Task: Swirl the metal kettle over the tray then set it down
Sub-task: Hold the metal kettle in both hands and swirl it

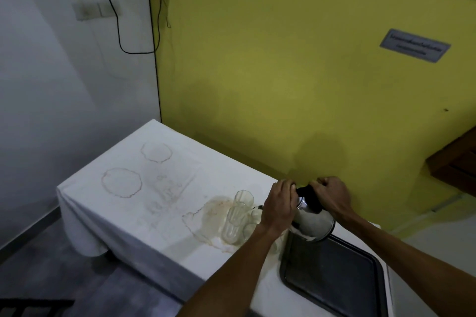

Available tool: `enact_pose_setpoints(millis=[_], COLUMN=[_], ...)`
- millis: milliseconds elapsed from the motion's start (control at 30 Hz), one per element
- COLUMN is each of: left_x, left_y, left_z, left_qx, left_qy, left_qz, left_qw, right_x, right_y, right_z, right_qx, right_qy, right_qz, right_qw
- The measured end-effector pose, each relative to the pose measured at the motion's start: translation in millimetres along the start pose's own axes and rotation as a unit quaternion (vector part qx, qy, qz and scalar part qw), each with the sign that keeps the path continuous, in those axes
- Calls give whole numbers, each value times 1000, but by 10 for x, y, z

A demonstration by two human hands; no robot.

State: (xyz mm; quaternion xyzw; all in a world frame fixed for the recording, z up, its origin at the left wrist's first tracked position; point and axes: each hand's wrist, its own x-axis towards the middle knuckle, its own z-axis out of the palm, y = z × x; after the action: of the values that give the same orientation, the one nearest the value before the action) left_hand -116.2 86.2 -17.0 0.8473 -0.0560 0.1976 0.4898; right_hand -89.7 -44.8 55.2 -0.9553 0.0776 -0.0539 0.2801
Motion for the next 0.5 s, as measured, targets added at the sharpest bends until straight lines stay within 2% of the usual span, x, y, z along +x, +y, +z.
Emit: enact_pose_setpoints(millis=[500], left_x=[40], left_y=[-55], left_z=[-99], left_qx=[-5], left_qy=[0], left_qz=[-7], left_qw=[1000], right_x=[-14], right_y=[-170], right_z=[-5], right_qx=[-15], right_qy=[-12], right_qz=[-24], right_qw=[1000])
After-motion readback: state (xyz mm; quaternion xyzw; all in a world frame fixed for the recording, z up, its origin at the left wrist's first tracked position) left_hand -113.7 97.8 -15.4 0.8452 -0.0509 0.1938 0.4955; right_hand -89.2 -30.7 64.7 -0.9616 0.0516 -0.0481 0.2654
